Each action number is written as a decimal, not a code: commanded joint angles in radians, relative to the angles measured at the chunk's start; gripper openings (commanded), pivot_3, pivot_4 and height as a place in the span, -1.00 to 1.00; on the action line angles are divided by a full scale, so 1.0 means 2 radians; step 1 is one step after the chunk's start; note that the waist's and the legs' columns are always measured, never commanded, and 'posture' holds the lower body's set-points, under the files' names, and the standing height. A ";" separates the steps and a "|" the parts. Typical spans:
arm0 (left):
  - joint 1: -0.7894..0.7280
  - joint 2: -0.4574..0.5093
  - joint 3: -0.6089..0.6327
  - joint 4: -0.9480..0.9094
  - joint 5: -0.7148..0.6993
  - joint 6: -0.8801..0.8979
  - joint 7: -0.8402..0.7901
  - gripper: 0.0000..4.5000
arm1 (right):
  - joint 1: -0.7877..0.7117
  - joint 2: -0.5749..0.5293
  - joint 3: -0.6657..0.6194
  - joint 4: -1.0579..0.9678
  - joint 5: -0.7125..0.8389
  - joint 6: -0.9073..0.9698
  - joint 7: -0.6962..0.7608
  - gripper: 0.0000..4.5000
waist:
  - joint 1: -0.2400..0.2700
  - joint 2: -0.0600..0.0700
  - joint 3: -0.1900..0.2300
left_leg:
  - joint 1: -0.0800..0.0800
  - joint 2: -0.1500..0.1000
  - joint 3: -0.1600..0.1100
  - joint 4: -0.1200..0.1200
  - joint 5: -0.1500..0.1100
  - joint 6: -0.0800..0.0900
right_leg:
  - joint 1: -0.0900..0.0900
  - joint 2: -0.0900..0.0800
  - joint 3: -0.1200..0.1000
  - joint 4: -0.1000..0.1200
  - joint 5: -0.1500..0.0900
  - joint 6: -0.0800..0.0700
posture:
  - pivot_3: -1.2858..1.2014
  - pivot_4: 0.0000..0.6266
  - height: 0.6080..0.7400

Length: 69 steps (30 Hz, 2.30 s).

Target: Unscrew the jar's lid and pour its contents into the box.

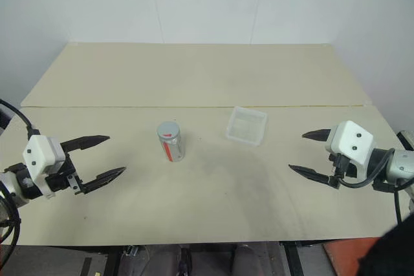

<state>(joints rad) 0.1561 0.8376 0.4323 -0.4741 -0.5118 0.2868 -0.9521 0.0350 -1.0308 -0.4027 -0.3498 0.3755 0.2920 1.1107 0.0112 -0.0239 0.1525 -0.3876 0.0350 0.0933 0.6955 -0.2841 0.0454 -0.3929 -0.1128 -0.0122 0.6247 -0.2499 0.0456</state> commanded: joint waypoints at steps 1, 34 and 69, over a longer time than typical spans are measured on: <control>-0.010 0.003 0.000 0.001 0.003 -0.010 -0.001 0.99 | 0.004 -0.008 -0.023 -0.017 0.002 0.004 -0.004 1.00 | 0.000 0.000 0.000 | 0.000 0.000 0.000 0.000 0.000 0.000 | 0.000 0.000 0.000 0.000 0.000 0.000 | 0.03 -0.52 1.00; -0.018 -0.149 -0.147 -0.043 0.095 0.013 0.175 0.99 | -0.063 0.062 0.093 -0.032 -0.001 0.021 -0.071 1.00 | 0.000 0.000 0.000 | 0.002 0.000 -0.001 0.000 0.000 0.000 | 0.002 0.000 0.000 0.000 0.001 0.000 | 0.03 -0.52 1.00; -0.070 -0.349 -0.264 0.131 0.227 -0.155 0.328 0.99 | -0.072 0.056 0.074 -0.030 -0.002 0.026 -0.090 1.00 | 0.000 0.000 0.000 | 0.000 0.000 -0.001 0.000 0.000 0.001 | 0.001 0.000 0.000 0.000 0.000 0.000 | 0.03 -0.52 1.00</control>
<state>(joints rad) 0.0277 0.1468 -0.0827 -0.2096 -0.0744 0.0122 -0.3009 -0.1004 -0.9027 -0.2085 -0.3828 0.3669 0.3384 0.9426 0.0122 -0.0247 0.1525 -0.3877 0.0340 0.0906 0.6964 -0.2845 0.0464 -0.3908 -0.1137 -0.0131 0.6241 -0.2490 0.0462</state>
